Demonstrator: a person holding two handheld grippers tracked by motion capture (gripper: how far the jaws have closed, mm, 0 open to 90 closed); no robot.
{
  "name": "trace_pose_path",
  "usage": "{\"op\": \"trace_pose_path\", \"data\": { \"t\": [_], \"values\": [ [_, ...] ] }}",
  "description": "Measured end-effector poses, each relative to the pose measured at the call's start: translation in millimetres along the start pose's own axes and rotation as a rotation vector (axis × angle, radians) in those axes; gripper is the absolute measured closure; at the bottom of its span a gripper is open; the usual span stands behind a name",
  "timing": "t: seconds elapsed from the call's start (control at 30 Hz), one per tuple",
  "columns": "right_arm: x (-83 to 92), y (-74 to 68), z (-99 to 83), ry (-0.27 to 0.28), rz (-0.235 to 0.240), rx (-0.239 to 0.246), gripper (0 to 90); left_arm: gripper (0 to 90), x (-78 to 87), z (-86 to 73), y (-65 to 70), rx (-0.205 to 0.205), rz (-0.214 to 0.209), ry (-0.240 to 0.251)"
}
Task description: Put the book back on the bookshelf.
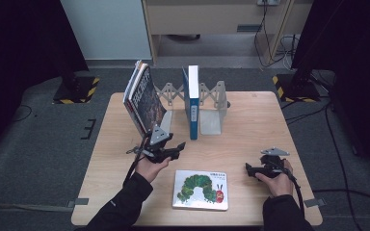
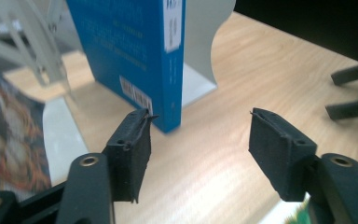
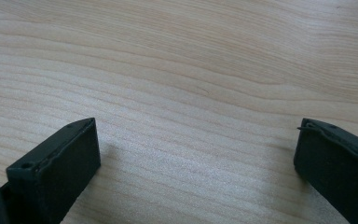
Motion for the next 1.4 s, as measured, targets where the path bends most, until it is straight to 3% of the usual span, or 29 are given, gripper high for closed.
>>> {"op": "trace_pose_path", "data": {
  "t": [0.1,0.33,0.57,0.83,1.4],
  "values": [
    [0.3,-0.3,0.3,0.004,-0.002,-0.002,2.5,35.8,4.5,-14.7,-1.8,0.020,-0.001,-0.024],
    [7.2,-4.3,1.7,-0.011,0.015,0.003,18.3,32.6,11.4,-47.3,-4.2,0.043,-0.011,-0.087],
    [22.9,-20.8,11.2,0.040,0.074,-0.021,22.1,29.9,8.5,-73.9,-3.9,0.069,-0.011,-0.144],
    [41.1,-47.1,12.1,0.071,0.159,-0.013,25.2,29.9,1.3,-88.0,10.8,0.061,-0.041,-0.184],
    [57.5,-102.2,-6.8,0.031,0.369,-0.018,33.8,29.3,-17.2,-108.4,29.4,0.038,-0.079,-0.279]
  ]
}}
Point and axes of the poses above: each handheld gripper's, and its own axes: x roughly backward along the jaws, z roughly out of its top, y roughly to its right, the point moved 10 cm from there along -x, roughly forward along the jaws, and after that the axes turned 10 degrees about -y, right-handed, at the moved point
